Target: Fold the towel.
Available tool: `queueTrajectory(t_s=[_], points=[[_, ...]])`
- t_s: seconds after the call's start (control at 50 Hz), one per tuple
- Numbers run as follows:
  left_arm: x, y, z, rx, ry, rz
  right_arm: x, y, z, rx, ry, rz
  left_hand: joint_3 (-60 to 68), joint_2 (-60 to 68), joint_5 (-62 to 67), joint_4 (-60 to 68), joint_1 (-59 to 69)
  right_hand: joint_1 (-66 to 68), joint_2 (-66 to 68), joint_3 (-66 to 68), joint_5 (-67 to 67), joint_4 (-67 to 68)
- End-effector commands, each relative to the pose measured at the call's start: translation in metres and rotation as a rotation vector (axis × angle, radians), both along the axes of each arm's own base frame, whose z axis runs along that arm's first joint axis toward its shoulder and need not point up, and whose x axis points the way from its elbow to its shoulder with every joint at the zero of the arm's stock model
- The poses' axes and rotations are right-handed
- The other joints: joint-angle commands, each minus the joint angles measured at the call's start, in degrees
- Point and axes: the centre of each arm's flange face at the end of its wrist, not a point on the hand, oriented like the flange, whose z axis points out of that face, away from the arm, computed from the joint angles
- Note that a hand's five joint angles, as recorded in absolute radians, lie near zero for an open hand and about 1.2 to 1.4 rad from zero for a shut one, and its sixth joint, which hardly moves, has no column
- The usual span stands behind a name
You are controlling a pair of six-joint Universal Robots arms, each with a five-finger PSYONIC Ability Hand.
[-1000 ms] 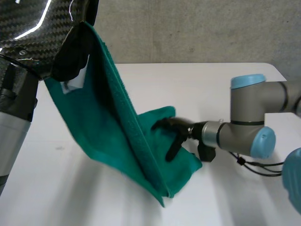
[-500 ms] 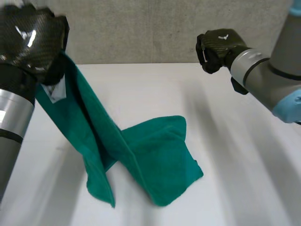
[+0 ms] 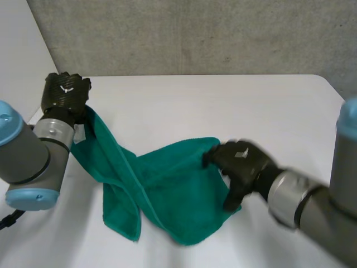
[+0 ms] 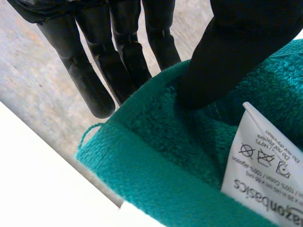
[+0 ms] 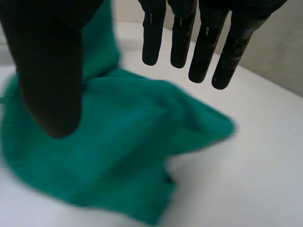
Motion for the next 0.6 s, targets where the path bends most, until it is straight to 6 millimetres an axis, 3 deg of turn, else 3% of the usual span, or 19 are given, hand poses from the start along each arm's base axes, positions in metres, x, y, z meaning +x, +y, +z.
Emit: queueTrajectory(t_s=[0.02,0.14,0.28,0.48,0.52,0.6], points=[[-0.004,-0.015,-0.015,0.026,-0.006,0.003,0.015,0.04,-0.033,0.018,-0.012,0.137,11.66,11.32,14.3,11.55,14.72,6.09,2.68,3.21,3.34,3.57],[-0.003,-0.021,-0.02,0.032,-0.007,0.023,0.021,0.037,-0.061,0.061,0.012,0.145,11.66,11.32,14.3,11.55,14.72,8.78,5.38,5.91,6.04,6.26],[-0.002,-0.027,-0.02,0.027,-0.004,0.043,0.029,0.034,-0.076,0.037,0.014,0.152,11.66,11.32,14.3,11.55,14.72,11.3,7.9,8.43,8.56,8.78],[-0.001,-0.032,-0.016,0.013,-0.001,0.051,0.029,0.014,-0.097,0.002,0.091,0.035,11.66,11.32,14.3,11.55,14.72,16.52,13.11,13.64,13.77,14.0],[-0.001,-0.032,-0.016,0.012,0.001,0.051,0.029,0.013,-0.099,0.0,0.102,0.034,11.66,11.32,14.3,11.55,14.72,20.2,16.8,17.33,17.46,17.68],[-0.001,-0.032,-0.016,0.015,0.0,0.049,0.03,0.01,-0.103,-0.008,0.108,0.033,11.66,11.32,14.3,11.55,14.72,41.85,38.45,38.98,39.11,39.33]])
